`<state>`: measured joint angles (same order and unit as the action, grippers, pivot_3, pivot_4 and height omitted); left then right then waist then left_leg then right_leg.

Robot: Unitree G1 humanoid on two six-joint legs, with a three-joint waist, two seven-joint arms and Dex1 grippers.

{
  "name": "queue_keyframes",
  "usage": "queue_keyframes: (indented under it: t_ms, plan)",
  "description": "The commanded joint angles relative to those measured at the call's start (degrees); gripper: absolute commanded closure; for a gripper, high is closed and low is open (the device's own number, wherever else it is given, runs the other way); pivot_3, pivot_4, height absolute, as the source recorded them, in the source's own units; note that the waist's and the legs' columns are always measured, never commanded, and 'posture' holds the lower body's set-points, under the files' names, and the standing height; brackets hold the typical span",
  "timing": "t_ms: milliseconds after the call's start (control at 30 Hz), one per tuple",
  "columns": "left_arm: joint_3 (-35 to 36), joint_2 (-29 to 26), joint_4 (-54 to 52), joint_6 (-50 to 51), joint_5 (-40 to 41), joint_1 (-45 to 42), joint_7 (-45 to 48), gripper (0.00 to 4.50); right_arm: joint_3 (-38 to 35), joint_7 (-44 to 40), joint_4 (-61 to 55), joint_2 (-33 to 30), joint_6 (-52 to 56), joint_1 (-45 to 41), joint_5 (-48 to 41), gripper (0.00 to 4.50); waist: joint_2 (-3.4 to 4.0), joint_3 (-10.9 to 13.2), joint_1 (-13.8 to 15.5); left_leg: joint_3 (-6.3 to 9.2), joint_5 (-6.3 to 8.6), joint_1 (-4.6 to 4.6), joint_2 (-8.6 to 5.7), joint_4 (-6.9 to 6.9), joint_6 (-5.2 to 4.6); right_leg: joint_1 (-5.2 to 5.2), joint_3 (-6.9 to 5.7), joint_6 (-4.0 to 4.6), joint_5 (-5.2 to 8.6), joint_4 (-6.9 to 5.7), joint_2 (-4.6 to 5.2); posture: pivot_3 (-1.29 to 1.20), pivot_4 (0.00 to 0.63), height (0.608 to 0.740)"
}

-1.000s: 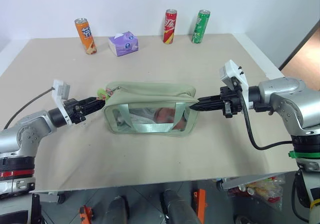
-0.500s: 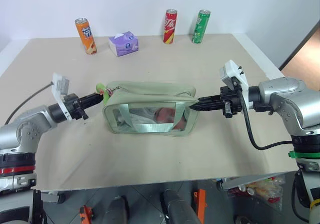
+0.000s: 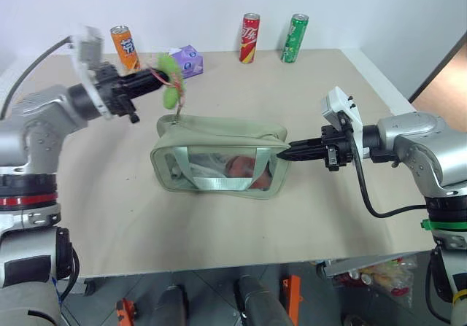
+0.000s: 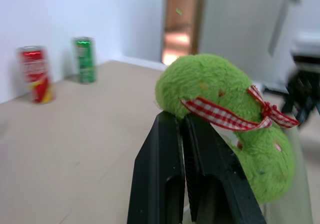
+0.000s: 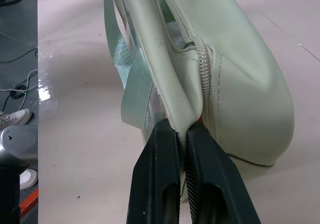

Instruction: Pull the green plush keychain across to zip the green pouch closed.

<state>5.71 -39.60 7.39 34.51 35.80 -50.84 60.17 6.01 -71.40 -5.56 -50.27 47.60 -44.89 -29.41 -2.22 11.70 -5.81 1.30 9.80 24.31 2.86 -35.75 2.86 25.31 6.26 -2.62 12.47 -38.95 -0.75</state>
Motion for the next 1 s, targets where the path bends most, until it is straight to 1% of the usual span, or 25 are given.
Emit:
queue_keyframes:
  t_ms: [33,200,367,567,700,800,1000]
  plan:
    - [-5.0,-0.2,-1.5,-4.1,-4.4,-2.9,4.3,4.48,-1.8,0.5,-2.6,-0.9,0.3,0.4,-0.9,4.50,0.00,0.0,0.0,0.02,0.00,0.00,0.00,0.01,0.00,0.00,0.00,0.00,0.00,-0.01,-0.01,0.00,0.150,0.740]
    - [-10.2,2.3,1.0,-7.8,-8.2,-5.5,8.8,4.48,-2.6,1.3,-3.6,-1.5,0.8,1.2,-1.4,4.50,0.00,0.0,0.1,0.00,0.00,0.01,0.00,0.00,0.00,0.01,0.01,0.01,0.01,0.00,-0.01,0.00,0.150,0.740]
    - [-12.4,5.9,3.9,-9.8,-10.2,-8.5,11.3,4.48,-3.7,2.2,-5.1,-2.0,1.6,2.4,-2.2,4.50,0.00,0.0,0.2,0.02,0.00,0.04,-0.04,-0.03,0.00,0.00,0.04,-0.01,0.01,0.00,0.00,0.00,0.150,0.740]
    - [-14.1,9.7,7.4,-12.6,-13.3,-10.7,12.1,4.48,-4.2,3.0,-6.0,-2.1,2.2,3.1,-2.9,4.50,0.00,0.0,0.2,0.03,0.00,0.06,-0.06,-0.04,-0.01,0.00,0.05,-0.03,0.02,0.00,0.01,0.00,0.150,0.740]
    - [-17.2,12.3,7.6,-15.5,-16.9,-10.4,12.7,4.48,-4.0,3.3,-6.1,-2.2,2.4,3.1,-3.2,4.50,0.00,0.0,0.3,0.04,0.00,0.06,-0.08,-0.06,-0.01,-0.03,0.06,-0.04,0.02,0.00,0.02,0.00,0.150,0.740]
    - [-16.6,12.8,6.9,-15.2,-16.8,-9.9,13.2,4.48,-3.8,3.3,-6.1,-2.2,2.4,2.9,-3.3,4.50,0.00,0.0,0.4,0.03,0.00,0.06,-0.10,-0.09,-0.01,-0.04,0.08,-0.07,0.01,0.00,0.04,0.00,0.150,0.740]
    - [-13.0,11.2,6.5,-12.6,-15.2,-9.1,11.5,4.48,-3.7,3.2,-6.2,-2.3,2.6,2.9,-3.4,4.50,0.00,0.0,0.3,0.03,0.00,0.05,-0.10,-0.10,-0.01,-0.04,0.09,-0.09,-0.01,0.00,0.03,0.00,0.150,0.740]
